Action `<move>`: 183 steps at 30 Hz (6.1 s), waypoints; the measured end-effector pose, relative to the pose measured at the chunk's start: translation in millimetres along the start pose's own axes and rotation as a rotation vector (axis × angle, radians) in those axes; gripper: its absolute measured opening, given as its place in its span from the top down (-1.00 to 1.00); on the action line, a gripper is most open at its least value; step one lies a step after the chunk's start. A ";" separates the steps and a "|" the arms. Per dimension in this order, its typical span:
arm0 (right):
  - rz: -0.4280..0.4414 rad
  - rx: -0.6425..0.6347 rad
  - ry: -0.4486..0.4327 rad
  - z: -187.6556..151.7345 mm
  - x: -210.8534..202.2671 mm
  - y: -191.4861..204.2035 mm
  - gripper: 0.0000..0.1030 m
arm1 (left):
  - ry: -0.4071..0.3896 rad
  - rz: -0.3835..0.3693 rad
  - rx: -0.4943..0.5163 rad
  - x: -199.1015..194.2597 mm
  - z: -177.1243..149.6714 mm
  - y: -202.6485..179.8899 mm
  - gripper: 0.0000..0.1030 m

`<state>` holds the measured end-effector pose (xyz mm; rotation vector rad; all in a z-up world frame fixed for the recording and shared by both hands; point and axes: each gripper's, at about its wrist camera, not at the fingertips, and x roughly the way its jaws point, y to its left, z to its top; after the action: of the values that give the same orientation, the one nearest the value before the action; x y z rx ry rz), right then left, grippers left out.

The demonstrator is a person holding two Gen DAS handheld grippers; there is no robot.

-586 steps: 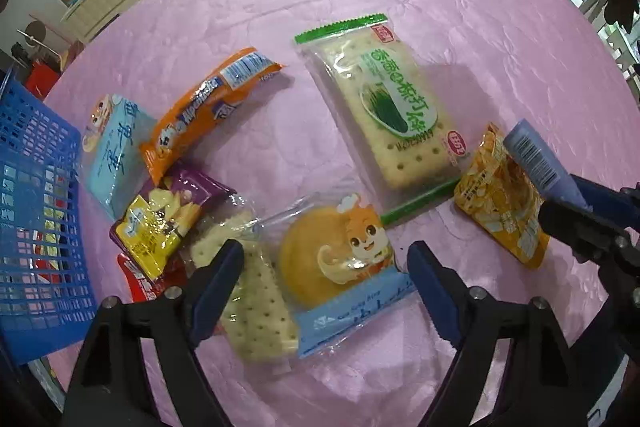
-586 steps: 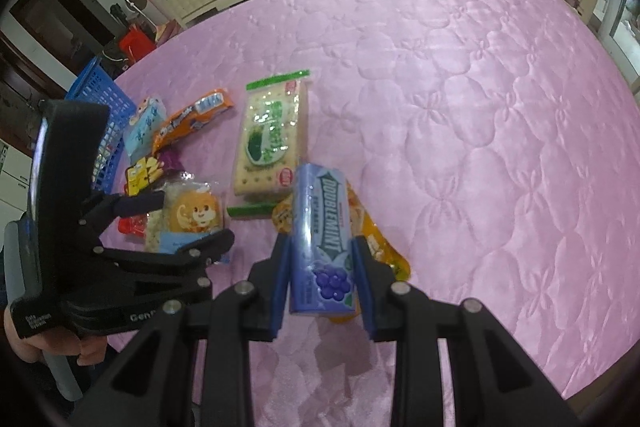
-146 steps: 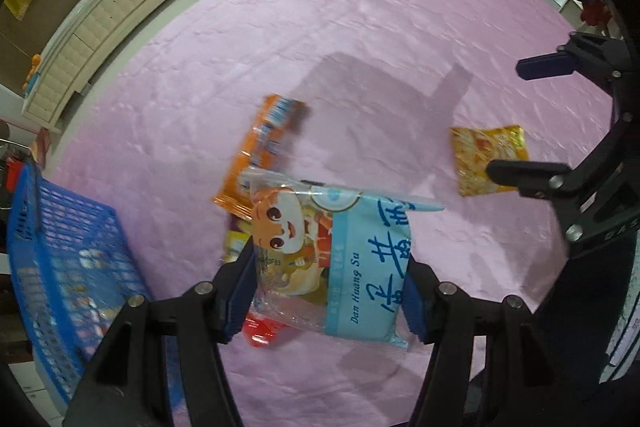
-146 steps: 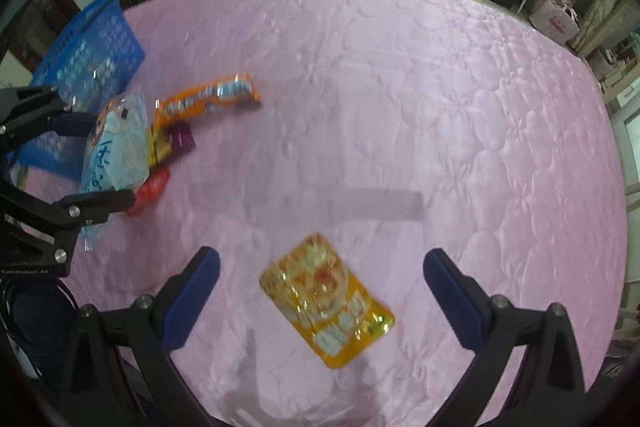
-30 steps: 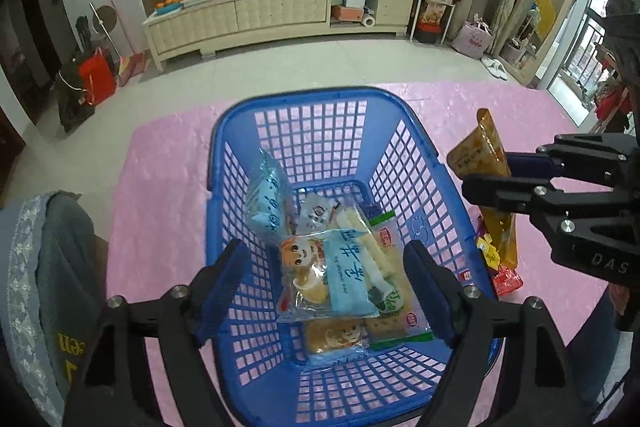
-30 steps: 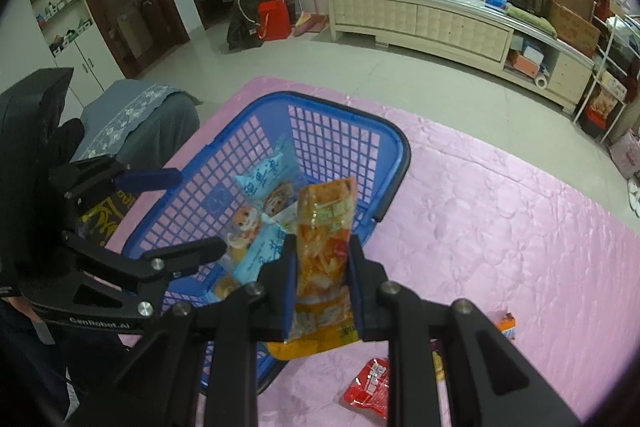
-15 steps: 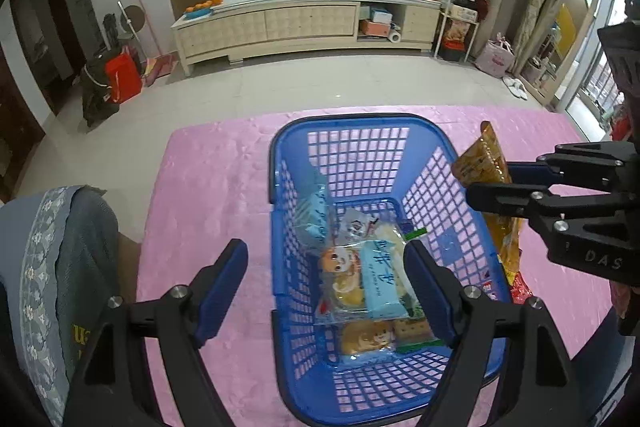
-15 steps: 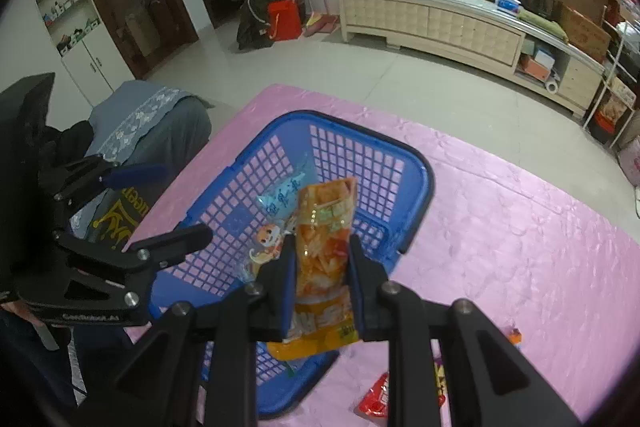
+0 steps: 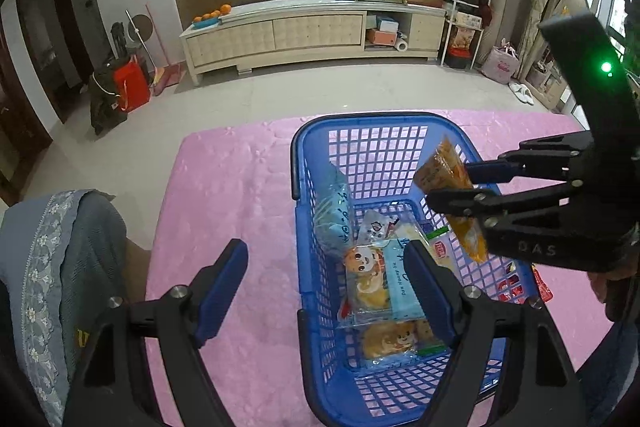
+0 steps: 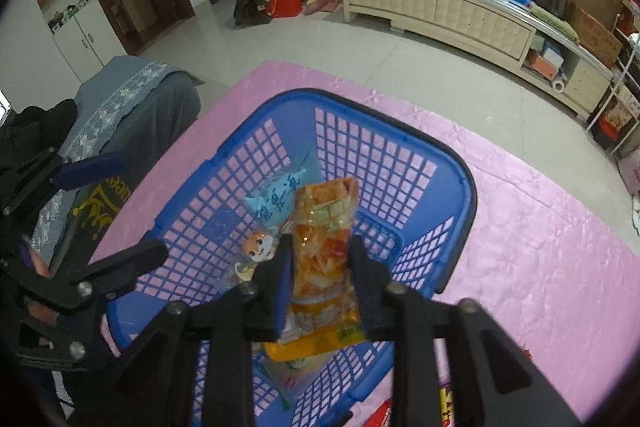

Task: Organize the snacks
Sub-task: 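Open left tool to drop cake bag while right tool drops pouch into basket, then move both open tools back toward the last snacks on the bed, then grasp the yellow-purple chip bag with left tool while right tool grasps red bag, then carry the chip bag and red bag over the blue basket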

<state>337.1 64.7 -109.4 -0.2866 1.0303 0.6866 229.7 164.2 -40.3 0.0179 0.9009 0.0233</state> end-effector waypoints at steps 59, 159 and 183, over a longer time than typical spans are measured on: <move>-0.258 0.334 -0.093 -226.2 -129.6 -152.6 -1.00 | 0.018 -0.152 0.298 13.5 -54.8 -251.2 -1.00; 0.106 -0.429 0.116 -177.2 -6.8 -66.6 0.40 | 0.098 -0.070 -0.024 49.6 -157.3 -192.6 0.08; -0.099 -0.244 -0.037 -173.3 -139.0 -34.5 0.43 | -0.128 -0.153 0.024 -54.3 -143.7 -187.9 0.08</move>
<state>194.0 -106.2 -79.9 -0.5313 0.8918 0.7257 85.7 -24.3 -91.7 -0.0272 0.7726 -0.1302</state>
